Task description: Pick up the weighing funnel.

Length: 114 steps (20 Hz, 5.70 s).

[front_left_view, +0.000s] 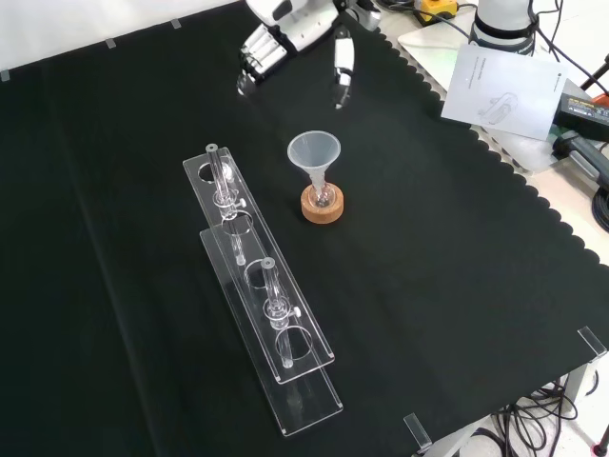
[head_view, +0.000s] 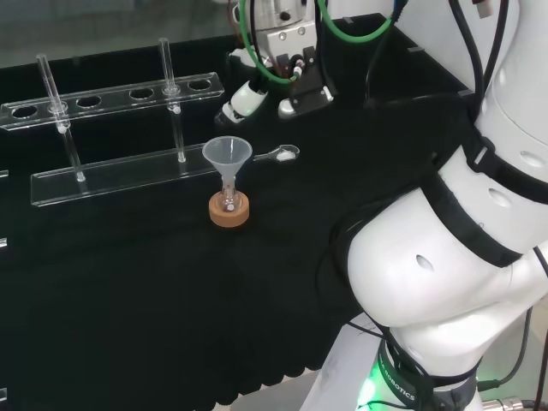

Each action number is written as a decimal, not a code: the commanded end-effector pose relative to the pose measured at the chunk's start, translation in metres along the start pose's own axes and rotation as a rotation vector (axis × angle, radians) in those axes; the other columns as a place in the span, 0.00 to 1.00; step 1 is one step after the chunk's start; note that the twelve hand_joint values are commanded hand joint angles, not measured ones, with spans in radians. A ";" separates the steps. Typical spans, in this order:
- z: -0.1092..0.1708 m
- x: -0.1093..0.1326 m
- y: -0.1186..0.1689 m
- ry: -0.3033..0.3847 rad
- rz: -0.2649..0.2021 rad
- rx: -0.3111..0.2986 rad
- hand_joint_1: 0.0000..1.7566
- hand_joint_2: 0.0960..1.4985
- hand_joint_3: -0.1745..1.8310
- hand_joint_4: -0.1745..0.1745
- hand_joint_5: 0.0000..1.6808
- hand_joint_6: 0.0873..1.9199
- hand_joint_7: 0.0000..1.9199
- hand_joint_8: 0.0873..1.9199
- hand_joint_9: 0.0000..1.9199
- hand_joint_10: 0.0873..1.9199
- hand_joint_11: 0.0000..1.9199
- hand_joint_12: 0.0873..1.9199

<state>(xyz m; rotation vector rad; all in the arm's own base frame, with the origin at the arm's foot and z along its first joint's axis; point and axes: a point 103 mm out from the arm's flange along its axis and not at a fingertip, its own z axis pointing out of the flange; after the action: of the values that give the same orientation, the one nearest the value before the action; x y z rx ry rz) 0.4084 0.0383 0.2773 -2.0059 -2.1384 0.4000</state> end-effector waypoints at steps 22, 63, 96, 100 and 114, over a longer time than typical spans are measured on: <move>0.036 -0.100 0.085 0.003 0.083 0.035 0.50 0.38 0.34 0.36 0.25 0.00 0.13 0.33 0.28 0.28 0.20 0.69; 0.150 -0.108 0.177 -0.146 0.085 0.177 0.52 0.35 0.38 0.55 0.43 0.26 0.24 0.30 0.37 0.23 0.26 0.65; 0.160 -0.112 0.189 -0.137 0.066 0.170 0.53 0.36 0.39 0.61 0.49 0.35 0.25 0.31 0.38 0.23 0.27 0.65; 0.160 -0.111 0.191 -0.140 0.067 0.176 0.53 0.36 0.39 0.62 0.50 0.36 0.25 0.31 0.38 0.23 0.27 0.65; 0.159 -0.115 0.191 -0.136 0.087 0.133 0.63 0.42 0.40 0.99 0.73 0.35 0.30 0.30 0.43 0.22 0.30 0.64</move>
<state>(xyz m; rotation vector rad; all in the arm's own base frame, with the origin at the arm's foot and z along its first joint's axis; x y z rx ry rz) 0.5506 -0.0744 0.0675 -2.0206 -2.0296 0.7431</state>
